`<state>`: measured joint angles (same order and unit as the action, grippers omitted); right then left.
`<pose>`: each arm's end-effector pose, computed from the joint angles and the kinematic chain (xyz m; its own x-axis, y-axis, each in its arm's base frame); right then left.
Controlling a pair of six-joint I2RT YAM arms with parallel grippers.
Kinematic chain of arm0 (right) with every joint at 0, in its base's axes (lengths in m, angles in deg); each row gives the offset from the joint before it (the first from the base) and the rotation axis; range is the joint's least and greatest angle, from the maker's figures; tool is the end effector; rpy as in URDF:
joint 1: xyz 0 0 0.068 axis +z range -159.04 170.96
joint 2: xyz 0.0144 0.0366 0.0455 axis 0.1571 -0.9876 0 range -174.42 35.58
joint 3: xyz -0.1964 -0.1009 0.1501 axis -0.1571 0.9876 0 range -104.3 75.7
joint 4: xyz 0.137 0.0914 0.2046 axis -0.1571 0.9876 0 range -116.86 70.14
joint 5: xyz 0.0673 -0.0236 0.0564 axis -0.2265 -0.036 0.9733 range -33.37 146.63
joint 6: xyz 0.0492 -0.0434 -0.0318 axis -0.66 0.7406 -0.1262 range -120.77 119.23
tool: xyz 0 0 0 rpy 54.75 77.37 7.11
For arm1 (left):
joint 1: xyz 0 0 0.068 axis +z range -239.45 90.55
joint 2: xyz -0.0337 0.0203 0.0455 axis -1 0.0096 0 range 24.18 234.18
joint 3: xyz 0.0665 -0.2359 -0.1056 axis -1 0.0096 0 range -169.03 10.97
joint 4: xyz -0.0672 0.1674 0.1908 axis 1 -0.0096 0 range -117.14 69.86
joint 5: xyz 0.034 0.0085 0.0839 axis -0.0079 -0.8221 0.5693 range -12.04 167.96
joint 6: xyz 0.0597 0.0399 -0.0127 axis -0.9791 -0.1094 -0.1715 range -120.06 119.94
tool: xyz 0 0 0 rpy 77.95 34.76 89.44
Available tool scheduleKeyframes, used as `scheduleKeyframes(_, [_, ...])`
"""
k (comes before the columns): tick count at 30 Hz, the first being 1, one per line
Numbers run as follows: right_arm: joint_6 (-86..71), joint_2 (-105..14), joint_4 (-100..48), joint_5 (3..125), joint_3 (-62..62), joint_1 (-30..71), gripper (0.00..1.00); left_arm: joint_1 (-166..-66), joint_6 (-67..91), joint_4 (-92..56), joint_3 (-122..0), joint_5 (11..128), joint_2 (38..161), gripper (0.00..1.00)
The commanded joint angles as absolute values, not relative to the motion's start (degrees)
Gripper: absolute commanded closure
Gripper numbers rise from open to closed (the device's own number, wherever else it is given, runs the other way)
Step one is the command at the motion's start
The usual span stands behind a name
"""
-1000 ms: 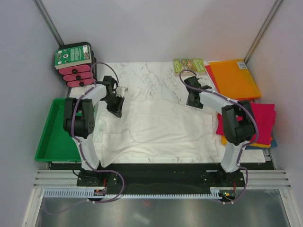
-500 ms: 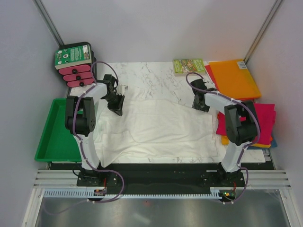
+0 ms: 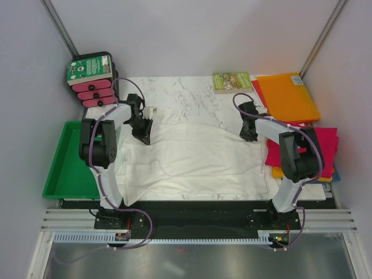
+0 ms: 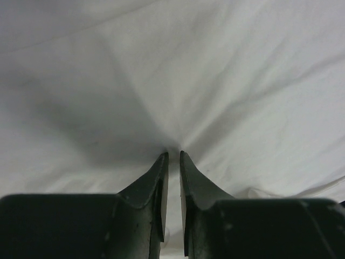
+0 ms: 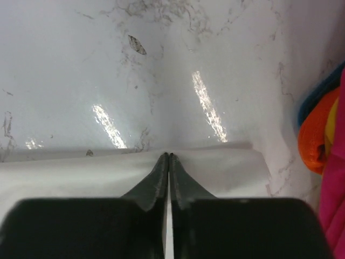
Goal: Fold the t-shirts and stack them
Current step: Grap the side of the flattened tshirt furthest away from the robot with both arms
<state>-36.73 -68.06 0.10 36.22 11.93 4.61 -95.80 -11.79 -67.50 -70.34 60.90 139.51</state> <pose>0.3546 0.0643 0.1321 -0.7747 0.3783 -0.5067 0.4536 0.8907 -0.0284 0.3834 -0.0606 0.1281 -0.9317 0.2993 -0.2058 0.3461 0.9033 -0.2534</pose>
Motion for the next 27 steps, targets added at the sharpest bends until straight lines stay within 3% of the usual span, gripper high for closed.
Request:
scheduleKeyframes(1, [-37.2,-69.8,-0.4,40.5,15.0,4.4,1.00,-95.7,-11.0,-67.2,-68.9,60.8,136.7,0.79])
scheduleKeyframes(7, [-35.4,-63.5,-6.9,43.0,20.0,4.6,1.00,-95.7,-10.3,-67.1,-68.4,60.4,137.2,0.80])
scheduleKeyframes(11, [-31.7,-53.2,-11.5,42.4,21.6,6.1,1.00,-95.7,-10.2,-66.9,-68.5,60.7,137.0,0.80])
scheduleKeyframes(25, [-31.9,-39.1,-7.2,47.3,27.3,8.7,1.00,-95.7,-10.5,-66.8,-68.0,61.3,137.4,0.80])
scheduleKeyframes(26, [-32.6,-38.8,-6.3,44.5,27.9,8.7,0.96,-95.7,-10.5,-66.9,-68.0,61.3,137.6,0.80])
scheduleKeyframes(27, [-33.2,-38.5,-5.6,42.1,28.7,8.7,0.86,-95.7,-10.5,-66.9,-68.1,61.3,137.6,0.80])
